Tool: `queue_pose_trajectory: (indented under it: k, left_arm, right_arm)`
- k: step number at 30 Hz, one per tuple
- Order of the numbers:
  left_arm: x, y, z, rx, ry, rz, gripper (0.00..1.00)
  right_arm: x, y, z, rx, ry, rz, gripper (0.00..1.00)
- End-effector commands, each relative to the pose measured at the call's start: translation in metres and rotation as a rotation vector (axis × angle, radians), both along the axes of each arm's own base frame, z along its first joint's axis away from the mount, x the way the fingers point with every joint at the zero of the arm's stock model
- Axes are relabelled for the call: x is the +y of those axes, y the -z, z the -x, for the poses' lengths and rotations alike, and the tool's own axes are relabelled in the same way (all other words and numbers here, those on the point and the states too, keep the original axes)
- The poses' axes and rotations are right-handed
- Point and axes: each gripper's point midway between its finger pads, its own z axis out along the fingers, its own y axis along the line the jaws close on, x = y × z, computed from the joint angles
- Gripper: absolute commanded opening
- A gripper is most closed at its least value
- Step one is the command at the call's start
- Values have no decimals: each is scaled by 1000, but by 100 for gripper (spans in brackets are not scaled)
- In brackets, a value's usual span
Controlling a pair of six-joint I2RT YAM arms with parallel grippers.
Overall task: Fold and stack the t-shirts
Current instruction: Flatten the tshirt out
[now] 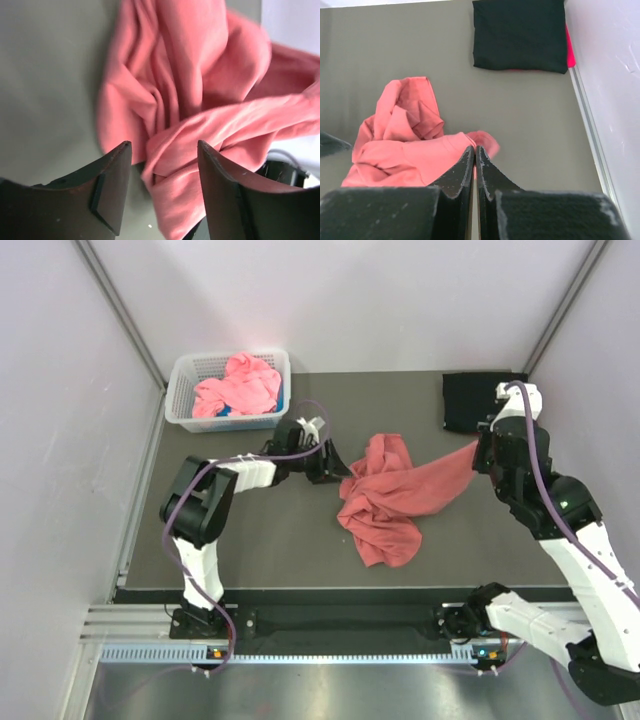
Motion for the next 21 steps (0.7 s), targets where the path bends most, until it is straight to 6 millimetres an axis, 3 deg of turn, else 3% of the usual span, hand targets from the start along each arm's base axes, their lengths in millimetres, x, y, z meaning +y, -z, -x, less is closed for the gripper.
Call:
queue_pose_trajectory:
  k: [1,5,11,12,13,15,16,18,19,21]
  left_arm:
    - [-29,-7,18,-54,89,5,61]
    - [-29,24,9,-12,53,-61,61]
    - [-36,40,-14,-11,34,-101,61]
    - [-41,35,-20,-16,31,-85,57]
    - [-44,37,-20,-7,44,-71,35]
    - [-47,25,-27,-11,40,-44,7]
    - [-46,10,-30,-27,35,-30,0]
    - [-30,-17,-43,-68,-33,-40,0]
    - [-16,-42,-38,-64,-68,-81,0]
    - [14,-70,-51,-144,-171,-207,0]
  right_arm:
    - [-5,-7,3,-26,-12,-1,0]
    - [-2,-2,1,-23,-32,-3,0]
    - [-1,5,2,-20,-53,-7,0]
    - [0,5,3,-21,-61,-8,0]
    - [0,5,2,-22,-63,-11,0]
    - [2,4,2,-30,-73,-14,0]
    - [2,3,2,-32,-76,-17,0]
    - [1,2,1,-38,-76,-13,0]
    - [1,1,1,-41,-75,-14,0]
    - [-1,3,-1,-34,-71,-6,0]
